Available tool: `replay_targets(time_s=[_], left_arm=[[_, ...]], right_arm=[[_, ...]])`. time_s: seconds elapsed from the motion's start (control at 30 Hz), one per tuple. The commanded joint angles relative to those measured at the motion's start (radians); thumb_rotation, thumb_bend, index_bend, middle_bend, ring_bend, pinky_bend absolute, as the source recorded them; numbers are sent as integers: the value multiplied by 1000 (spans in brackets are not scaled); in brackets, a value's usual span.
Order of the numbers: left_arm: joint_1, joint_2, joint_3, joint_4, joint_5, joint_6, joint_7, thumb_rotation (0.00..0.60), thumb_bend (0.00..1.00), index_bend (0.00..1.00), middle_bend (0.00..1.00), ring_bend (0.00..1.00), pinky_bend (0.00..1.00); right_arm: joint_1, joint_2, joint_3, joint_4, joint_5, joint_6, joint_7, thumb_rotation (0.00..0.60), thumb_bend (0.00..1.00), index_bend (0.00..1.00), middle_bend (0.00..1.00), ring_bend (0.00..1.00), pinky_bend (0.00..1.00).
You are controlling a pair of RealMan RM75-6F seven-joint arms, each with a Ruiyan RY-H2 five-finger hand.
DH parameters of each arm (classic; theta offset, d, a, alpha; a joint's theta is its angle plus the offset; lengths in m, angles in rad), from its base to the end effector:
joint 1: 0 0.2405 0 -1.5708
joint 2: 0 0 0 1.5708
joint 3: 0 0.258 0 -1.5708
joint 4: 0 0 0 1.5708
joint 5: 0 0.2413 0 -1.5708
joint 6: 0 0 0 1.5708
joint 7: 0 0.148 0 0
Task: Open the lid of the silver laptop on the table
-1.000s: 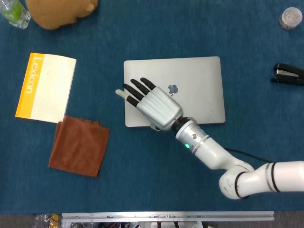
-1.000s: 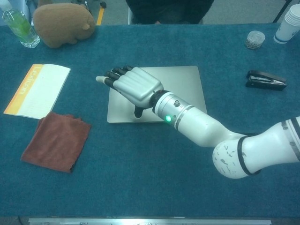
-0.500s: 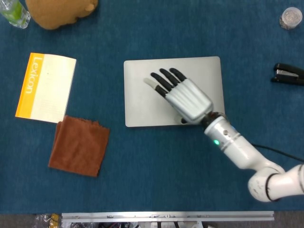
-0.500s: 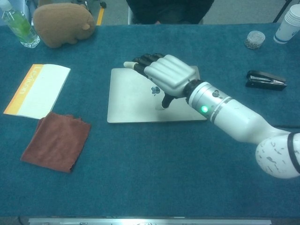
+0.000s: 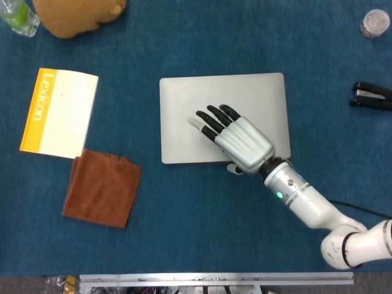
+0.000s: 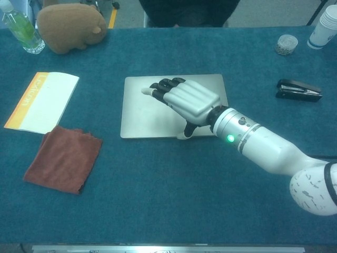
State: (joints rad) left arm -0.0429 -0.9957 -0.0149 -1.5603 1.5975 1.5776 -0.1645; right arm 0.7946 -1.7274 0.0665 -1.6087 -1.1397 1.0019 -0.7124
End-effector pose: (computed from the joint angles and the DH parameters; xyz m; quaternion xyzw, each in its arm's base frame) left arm -0.3380 0.1662 0.1803 -0.6068 -0.3607 -0.4077 0.5792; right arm -0.0758 -0.2692 -0.1166 0.8383 -0.2641 0.3413 0.3330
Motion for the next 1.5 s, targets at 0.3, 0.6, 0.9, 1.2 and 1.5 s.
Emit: replay_targets(time_s=[0.3, 0.6, 0.9, 1.2, 1.5], left_arm=[[-5, -7, 2, 3, 3, -8, 7, 600, 397, 323, 300, 216, 241], [-21, -13, -1, -13, 3, -26, 29, 600, 397, 323, 300, 216, 241], [-26, -21, -3, -9, -8, -35, 30, 600, 397, 323, 300, 216, 241], [-31, -26, -2, -8, -7, -41, 31, 600, 397, 323, 300, 216, 241], [-36, -28, -2, -12, -7, -45, 36, 600, 397, 323, 300, 216, 241]], right_arm=[[-37, 88, -23, 24, 4, 16, 20, 600, 37, 0, 75, 15, 122], [-67, 144, -23, 85, 9, 21, 60, 600, 36, 0, 75, 15, 122], [-80, 158, -16, 159, 25, 9, 75, 600, 37, 0, 75, 15, 122], [-92, 162, -14, 216, 33, 0, 82, 600, 35, 0, 75, 15, 122], [-94, 104, -7, 316, 24, -14, 99, 600, 14, 0, 75, 15, 122]])
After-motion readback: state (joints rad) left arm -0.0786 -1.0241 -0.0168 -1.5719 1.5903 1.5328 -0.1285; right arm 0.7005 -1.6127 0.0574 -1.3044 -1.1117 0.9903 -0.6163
